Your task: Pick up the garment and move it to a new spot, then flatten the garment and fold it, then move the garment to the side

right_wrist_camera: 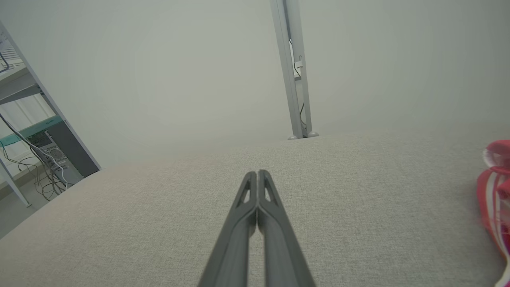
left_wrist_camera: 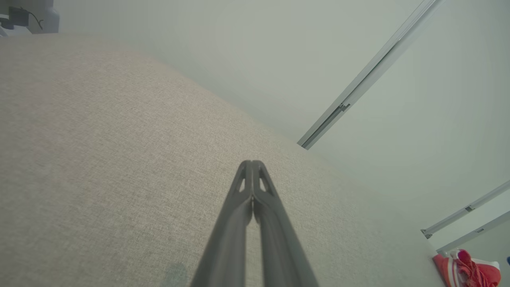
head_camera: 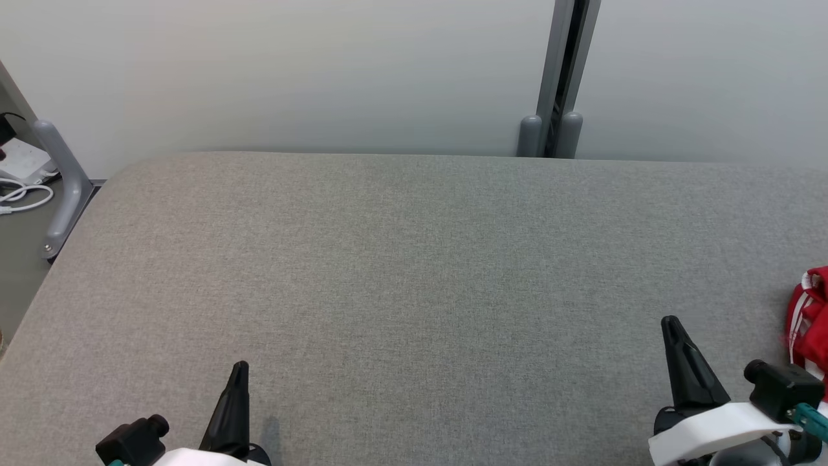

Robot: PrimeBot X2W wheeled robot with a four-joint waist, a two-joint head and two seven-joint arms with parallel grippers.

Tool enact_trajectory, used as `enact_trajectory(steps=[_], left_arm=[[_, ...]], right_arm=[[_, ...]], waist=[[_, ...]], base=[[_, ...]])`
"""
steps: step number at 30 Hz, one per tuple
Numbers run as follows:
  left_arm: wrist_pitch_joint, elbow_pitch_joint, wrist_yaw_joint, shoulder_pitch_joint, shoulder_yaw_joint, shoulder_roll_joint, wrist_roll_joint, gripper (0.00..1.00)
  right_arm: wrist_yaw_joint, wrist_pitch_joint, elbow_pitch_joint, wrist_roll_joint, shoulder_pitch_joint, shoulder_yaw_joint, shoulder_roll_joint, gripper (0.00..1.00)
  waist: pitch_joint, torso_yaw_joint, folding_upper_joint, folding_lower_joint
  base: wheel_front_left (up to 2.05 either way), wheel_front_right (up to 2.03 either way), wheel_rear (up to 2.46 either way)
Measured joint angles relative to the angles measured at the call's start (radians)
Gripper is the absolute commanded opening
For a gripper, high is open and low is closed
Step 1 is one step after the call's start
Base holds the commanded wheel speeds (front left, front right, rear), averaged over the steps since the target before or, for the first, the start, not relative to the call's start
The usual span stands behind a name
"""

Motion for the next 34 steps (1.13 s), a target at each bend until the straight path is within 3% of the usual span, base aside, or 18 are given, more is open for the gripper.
enact_trajectory(steps=[29,31,32,34], left_arm=[[0.094,-0.034,0.0,-0.041,0.033,0.008,-0.356,0.0],[0.105,-0.037,0.0,-0.041,0.036,0.009,-0.39,0.0],[0.138,-0.047,0.0,-0.056,0.05,0.01,-0.504,0.0],[0.143,-0.049,0.0,-0.061,0.052,0.011,-0.521,0.0]], right_arm=[[0.0,0.121,-0.024,0.477,0.001,-0.077,0.004,0.0],[0.0,0.131,-0.026,0.518,0.001,-0.084,0.004,0.0],[0.0,0.17,-0.033,0.672,0.001,-0.109,0.006,0.0],[0.0,0.175,-0.035,0.697,0.001,-0.113,0.006,0.0]], waist=[[0.002,-0.028,0.0,0.0],[0.002,-0.031,0.0,0.0],[0.003,-0.043,0.0,0.0],[0.003,-0.045,0.0,0.0]], base=[[0.0,0.0,0.0],[0.0,0.0,0.0],[0.0,0.0,0.0],[0.0,0.0,0.0]])
